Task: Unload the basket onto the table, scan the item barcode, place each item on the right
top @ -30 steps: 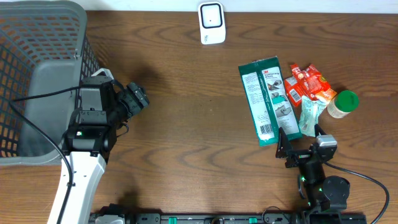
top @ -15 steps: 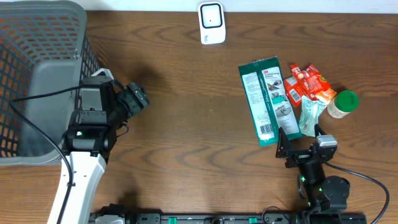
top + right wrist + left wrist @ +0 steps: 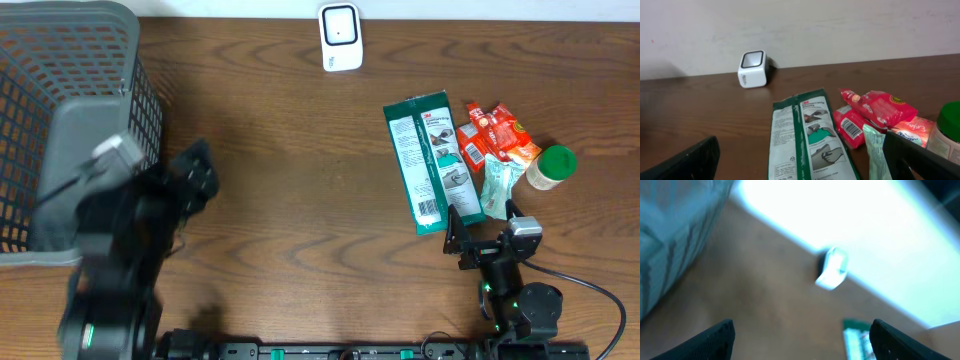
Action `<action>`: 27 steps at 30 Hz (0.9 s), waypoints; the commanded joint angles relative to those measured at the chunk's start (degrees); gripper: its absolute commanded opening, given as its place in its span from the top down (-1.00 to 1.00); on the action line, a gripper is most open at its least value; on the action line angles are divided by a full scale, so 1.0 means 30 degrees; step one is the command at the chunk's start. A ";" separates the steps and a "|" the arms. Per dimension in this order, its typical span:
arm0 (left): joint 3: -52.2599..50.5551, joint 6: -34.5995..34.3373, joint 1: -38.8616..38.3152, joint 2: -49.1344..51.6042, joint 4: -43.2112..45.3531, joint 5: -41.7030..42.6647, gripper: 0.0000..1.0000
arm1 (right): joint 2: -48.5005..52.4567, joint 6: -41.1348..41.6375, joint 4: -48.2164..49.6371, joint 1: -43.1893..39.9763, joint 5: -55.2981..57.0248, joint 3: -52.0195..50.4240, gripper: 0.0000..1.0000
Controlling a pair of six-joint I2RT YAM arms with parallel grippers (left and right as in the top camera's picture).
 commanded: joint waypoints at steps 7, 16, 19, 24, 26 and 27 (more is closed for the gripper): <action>0.0175 0.0138 0.0007 -0.8204 -0.1268 -0.1056 -0.73 | -0.0066 0.0277 -0.0080 -0.0044 0.0036 -0.0015 -0.98; -0.0299 0.0138 0.0007 -1.1817 -0.4779 -0.2412 -0.73 | -0.0066 0.0277 -0.0080 -0.0044 0.0036 -0.0015 -0.99; -0.0663 0.0131 0.0022 -1.2320 -0.4830 -0.2470 -0.73 | -0.0066 0.0277 -0.0080 -0.0044 0.0036 -0.0015 -0.98; -0.1290 0.0131 0.0095 -1.2400 -0.4153 -0.2543 -0.73 | -0.0066 0.0277 -0.0080 -0.0044 0.0044 -0.0015 -0.99; -0.1894 0.0131 0.0095 -1.2400 -0.2273 -0.2718 -0.73 | -0.0066 0.0277 -0.0080 -0.0044 0.0044 -0.0015 -0.98; -0.2565 0.0219 0.0095 -1.2400 -0.0219 -0.2965 -0.73 | -0.0066 0.0277 -0.0080 -0.0044 0.0036 -0.0015 -0.99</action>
